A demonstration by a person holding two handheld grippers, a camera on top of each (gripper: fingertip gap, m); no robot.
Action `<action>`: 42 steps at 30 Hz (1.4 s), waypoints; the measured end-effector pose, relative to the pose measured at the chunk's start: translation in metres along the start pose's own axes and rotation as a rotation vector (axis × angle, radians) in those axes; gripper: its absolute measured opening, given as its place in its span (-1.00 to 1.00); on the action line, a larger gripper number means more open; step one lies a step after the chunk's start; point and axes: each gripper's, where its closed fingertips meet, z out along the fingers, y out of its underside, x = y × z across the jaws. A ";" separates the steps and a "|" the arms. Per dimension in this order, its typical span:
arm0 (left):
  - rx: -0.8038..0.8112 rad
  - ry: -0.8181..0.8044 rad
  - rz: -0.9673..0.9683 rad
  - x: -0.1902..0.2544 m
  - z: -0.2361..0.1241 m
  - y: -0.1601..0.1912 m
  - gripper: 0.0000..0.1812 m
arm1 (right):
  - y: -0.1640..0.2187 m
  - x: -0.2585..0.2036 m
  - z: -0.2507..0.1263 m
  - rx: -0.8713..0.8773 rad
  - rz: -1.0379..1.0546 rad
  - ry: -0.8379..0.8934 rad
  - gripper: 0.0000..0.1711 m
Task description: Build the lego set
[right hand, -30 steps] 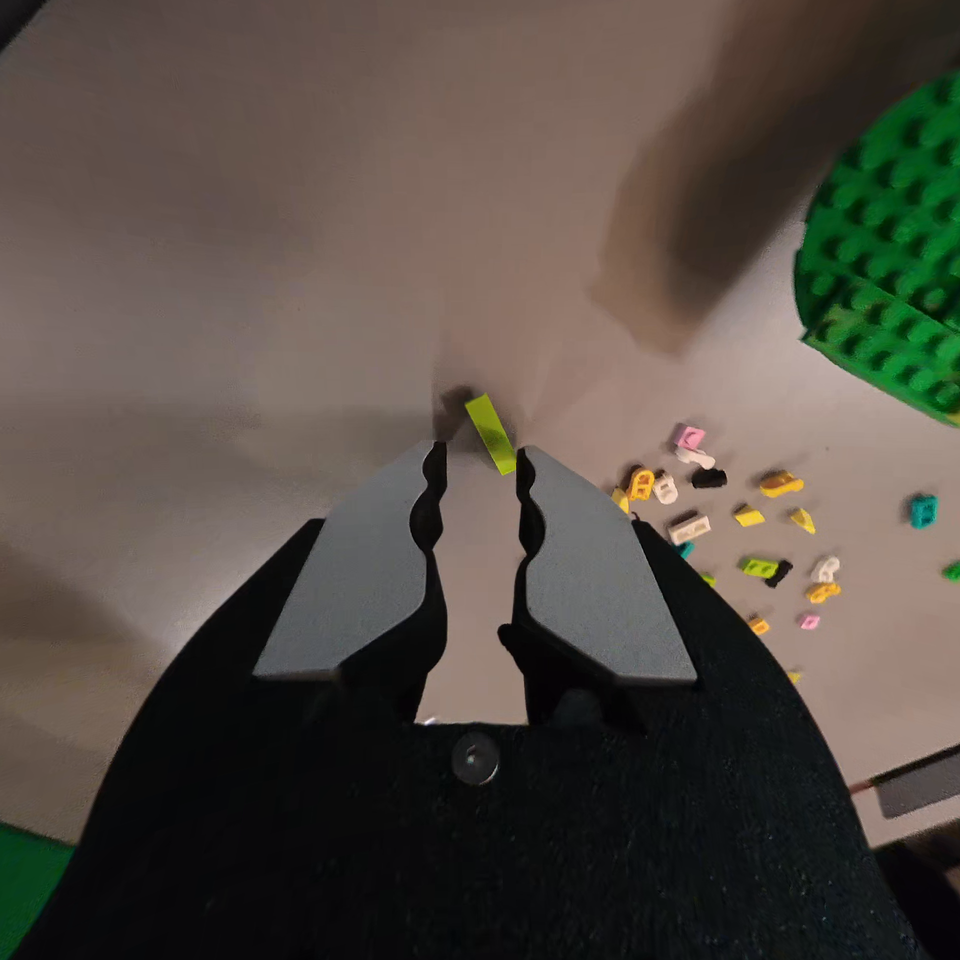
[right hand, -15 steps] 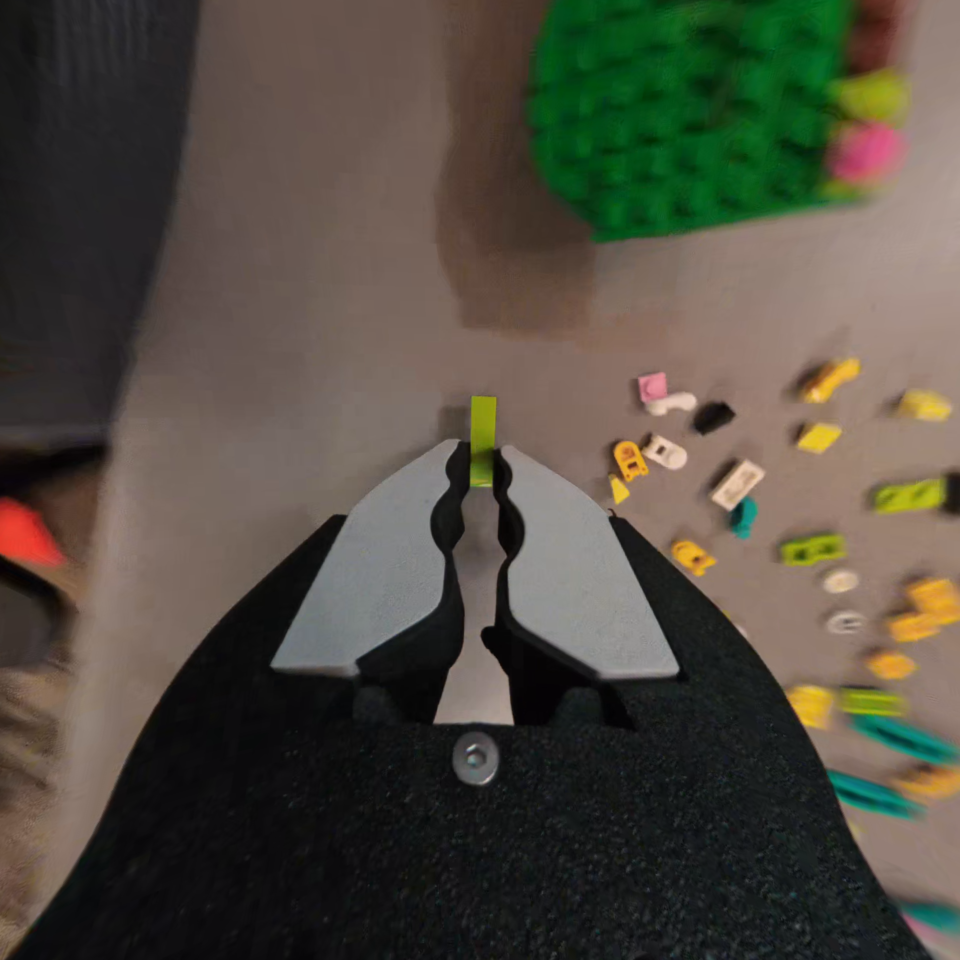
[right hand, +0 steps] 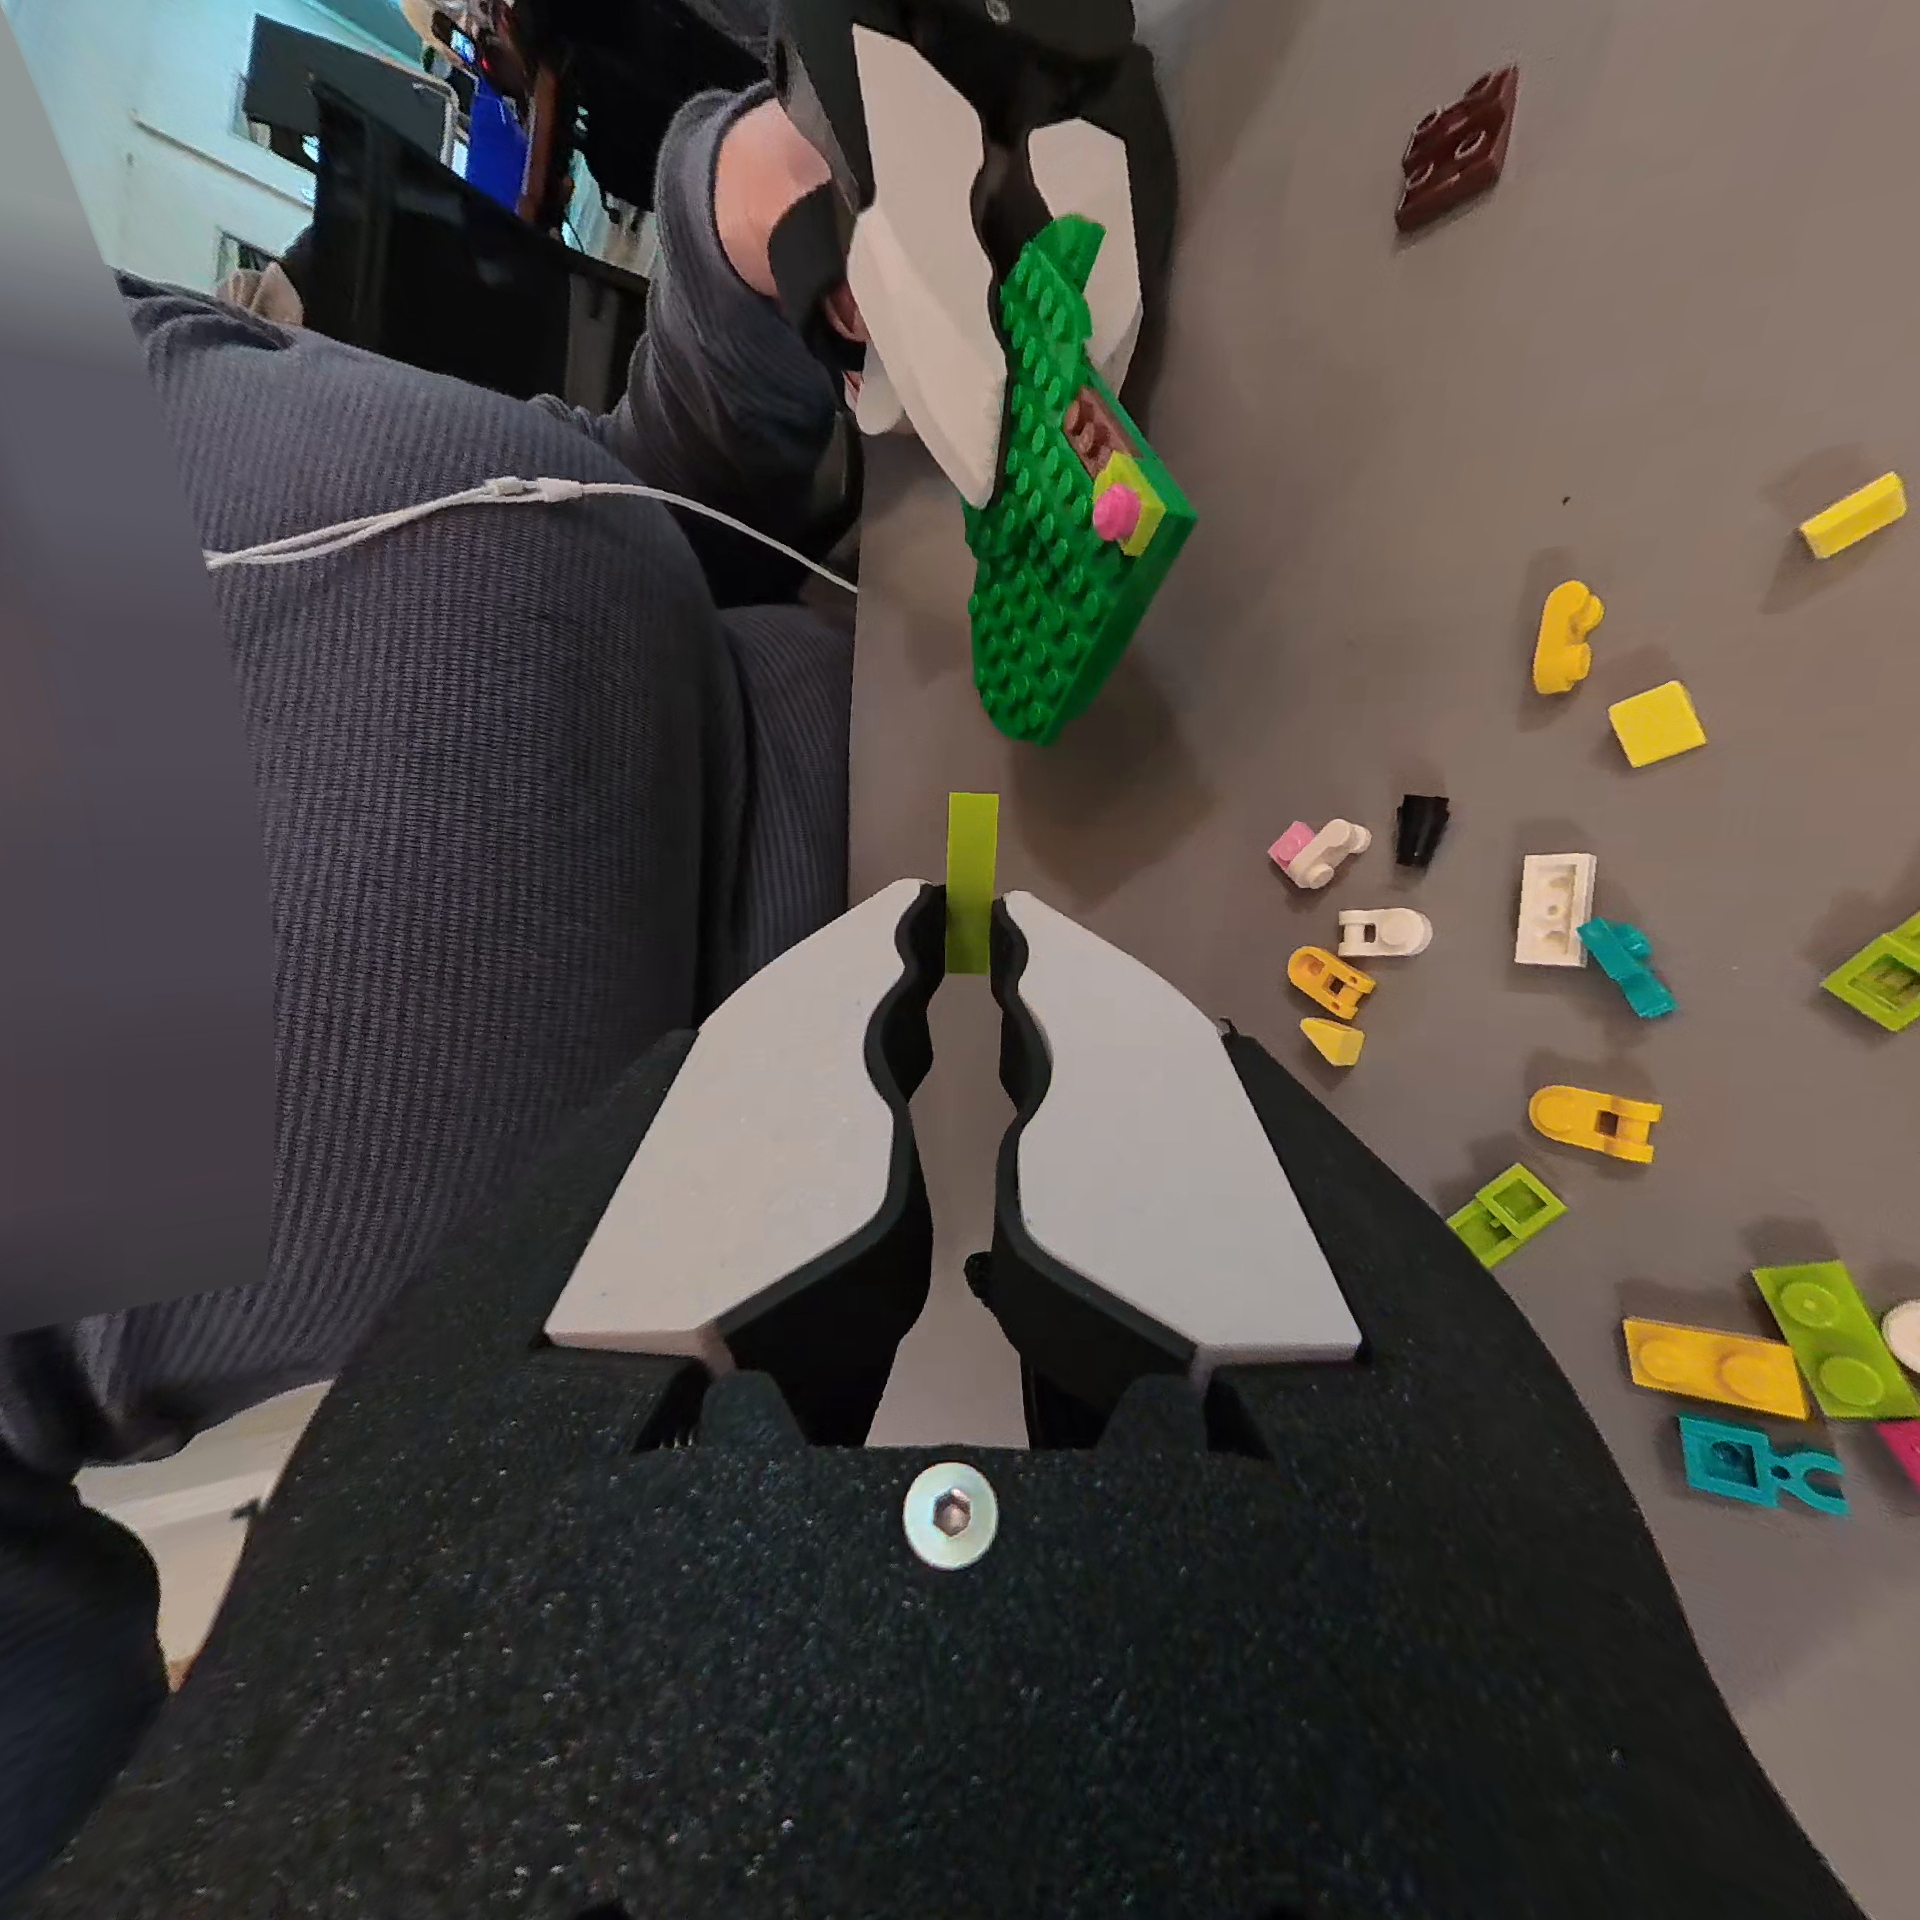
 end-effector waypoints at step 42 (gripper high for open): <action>-0.030 0.018 0.005 0.002 0.001 0.004 -0.91 | 0.068 0.044 -0.012 -0.446 -0.498 0.702 -0.75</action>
